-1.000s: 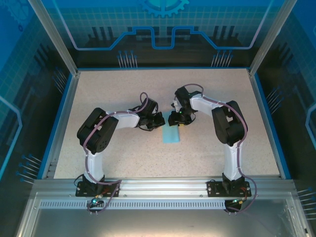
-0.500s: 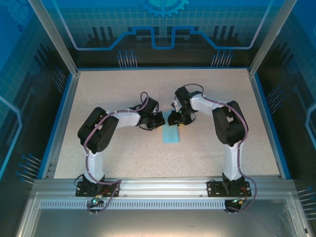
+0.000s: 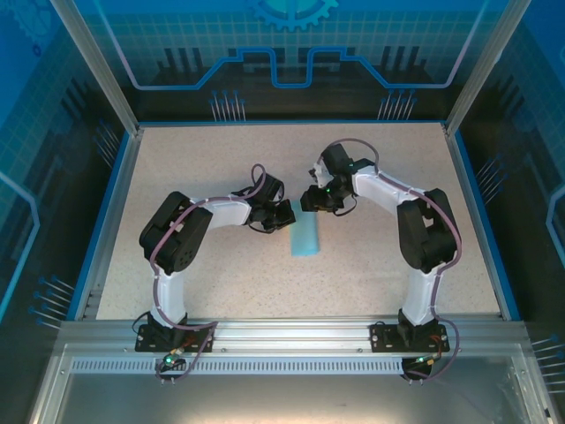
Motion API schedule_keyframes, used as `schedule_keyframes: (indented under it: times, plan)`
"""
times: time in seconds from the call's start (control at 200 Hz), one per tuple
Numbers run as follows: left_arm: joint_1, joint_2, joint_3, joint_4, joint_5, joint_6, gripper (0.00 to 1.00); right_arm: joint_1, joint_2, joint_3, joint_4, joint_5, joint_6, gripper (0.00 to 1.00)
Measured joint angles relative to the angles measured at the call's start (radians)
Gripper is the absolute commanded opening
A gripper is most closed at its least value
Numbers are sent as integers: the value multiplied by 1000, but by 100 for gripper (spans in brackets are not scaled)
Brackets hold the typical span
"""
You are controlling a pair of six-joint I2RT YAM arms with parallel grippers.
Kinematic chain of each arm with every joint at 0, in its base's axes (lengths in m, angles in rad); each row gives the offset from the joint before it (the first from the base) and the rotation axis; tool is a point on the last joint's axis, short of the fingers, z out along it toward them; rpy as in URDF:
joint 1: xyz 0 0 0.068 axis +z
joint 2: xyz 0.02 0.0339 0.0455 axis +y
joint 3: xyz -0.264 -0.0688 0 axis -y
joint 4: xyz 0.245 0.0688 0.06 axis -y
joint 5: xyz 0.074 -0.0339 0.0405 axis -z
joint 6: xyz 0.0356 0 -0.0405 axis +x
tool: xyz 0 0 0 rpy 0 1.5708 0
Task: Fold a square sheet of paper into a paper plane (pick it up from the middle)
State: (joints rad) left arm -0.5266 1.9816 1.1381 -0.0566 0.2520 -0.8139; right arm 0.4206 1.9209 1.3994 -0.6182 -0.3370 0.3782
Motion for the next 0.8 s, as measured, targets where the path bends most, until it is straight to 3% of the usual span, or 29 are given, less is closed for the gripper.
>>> schedule_keyframes:
  times: [0.215, 0.8]
  plan:
    - [0, 0, 0, -1, 0, 0, 0, 11, 23, -5, 17, -51, -2, 25]
    - [0, 4, 12, -19, 0, 0, 0, 11, 82, -47, 19, -37, -1, 24]
